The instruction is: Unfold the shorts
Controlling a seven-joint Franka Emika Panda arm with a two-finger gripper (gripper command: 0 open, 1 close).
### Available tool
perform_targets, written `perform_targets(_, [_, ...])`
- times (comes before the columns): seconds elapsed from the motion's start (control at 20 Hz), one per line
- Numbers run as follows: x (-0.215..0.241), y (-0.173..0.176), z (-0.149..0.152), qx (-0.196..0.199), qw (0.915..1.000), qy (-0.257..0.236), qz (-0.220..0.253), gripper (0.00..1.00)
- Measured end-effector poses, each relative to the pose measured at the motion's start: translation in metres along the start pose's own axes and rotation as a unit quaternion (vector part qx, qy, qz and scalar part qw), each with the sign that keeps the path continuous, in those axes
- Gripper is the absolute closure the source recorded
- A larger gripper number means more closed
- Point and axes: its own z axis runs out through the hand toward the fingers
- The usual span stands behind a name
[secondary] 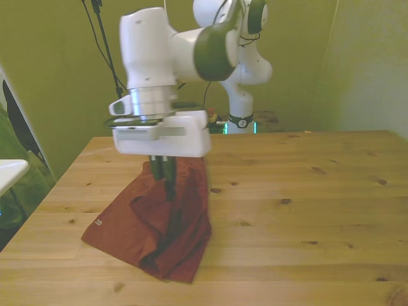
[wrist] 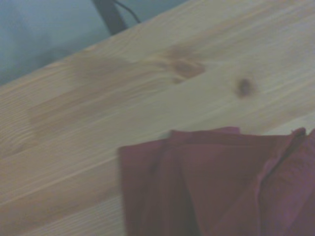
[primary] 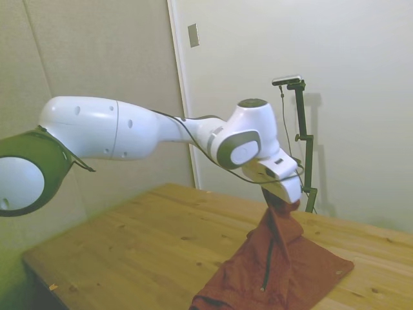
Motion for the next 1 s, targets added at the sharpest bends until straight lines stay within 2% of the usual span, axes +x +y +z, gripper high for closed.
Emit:
perform_targets(0.2, [-0.084, -0.058, 0.000, -0.016, 0.9987, 0.023, -0.043, 1.00])
perform_targets(0.4, [-0.174, -0.105, 0.014, -0.035, 0.9950, 0.045, -0.082, 1.00])
perform_targets(0.55, [-0.230, -0.123, 0.039, -0.051, 0.9912, 0.058, -0.108, 1.00])
perform_targets(0.7, [-0.257, -0.129, 0.057, -0.062, 0.9887, 0.062, -0.122, 1.00])
perform_targets(0.75, [-0.260, -0.129, 0.062, -0.065, 0.9883, 0.060, -0.124, 0.00])
perform_targets(1.0, [-0.264, -0.126, 0.080, -0.079, 0.9872, 0.054, -0.127, 0.00])
